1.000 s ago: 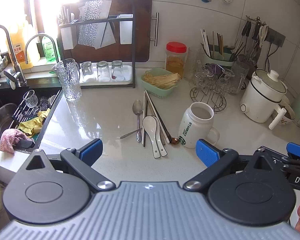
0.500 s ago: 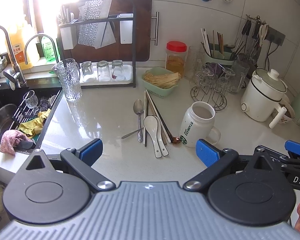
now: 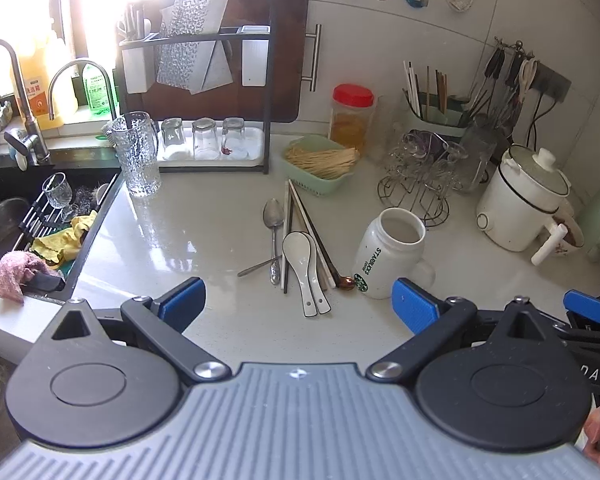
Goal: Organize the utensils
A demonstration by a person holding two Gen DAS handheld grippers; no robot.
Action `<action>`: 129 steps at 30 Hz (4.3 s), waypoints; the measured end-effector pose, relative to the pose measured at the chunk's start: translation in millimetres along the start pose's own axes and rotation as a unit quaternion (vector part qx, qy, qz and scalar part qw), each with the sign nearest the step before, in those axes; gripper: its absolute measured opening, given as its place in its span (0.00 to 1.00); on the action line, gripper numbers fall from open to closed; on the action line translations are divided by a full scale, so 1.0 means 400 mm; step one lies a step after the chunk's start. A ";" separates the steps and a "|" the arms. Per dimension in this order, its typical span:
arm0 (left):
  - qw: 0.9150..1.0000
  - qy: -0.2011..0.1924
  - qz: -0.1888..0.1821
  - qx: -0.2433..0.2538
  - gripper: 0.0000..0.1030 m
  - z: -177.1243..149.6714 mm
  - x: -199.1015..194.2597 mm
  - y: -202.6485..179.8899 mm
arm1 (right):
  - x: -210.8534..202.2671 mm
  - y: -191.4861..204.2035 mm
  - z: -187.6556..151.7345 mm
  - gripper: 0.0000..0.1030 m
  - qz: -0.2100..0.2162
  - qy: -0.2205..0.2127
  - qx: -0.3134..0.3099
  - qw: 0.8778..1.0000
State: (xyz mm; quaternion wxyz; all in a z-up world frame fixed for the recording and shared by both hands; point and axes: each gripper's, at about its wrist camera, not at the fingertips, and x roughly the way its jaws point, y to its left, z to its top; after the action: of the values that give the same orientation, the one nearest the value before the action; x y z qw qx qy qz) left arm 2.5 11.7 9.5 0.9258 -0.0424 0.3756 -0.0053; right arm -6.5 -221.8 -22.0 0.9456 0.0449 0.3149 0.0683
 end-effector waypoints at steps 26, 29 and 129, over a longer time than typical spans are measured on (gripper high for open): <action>1.000 0.007 0.013 -0.003 0.98 -0.038 0.005 -0.053 | -0.025 -0.046 -0.014 1.00 0.013 0.003 0.006 1.000; 1.000 0.003 0.020 -0.011 0.98 -0.039 0.003 -0.055 | -0.024 -0.050 -0.017 1.00 0.013 0.006 0.000 1.000; 0.990 0.126 -0.051 -0.025 0.87 0.214 0.961 0.185 | 0.565 0.100 0.081 0.83 -0.036 0.079 -0.134 0.987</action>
State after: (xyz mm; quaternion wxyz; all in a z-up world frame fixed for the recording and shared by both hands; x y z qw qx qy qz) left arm 336.5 75.9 -202.7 0.8682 -0.0834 0.4868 -0.0485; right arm 188.1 -148.2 -124.3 0.9171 -0.0986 0.3782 0.0791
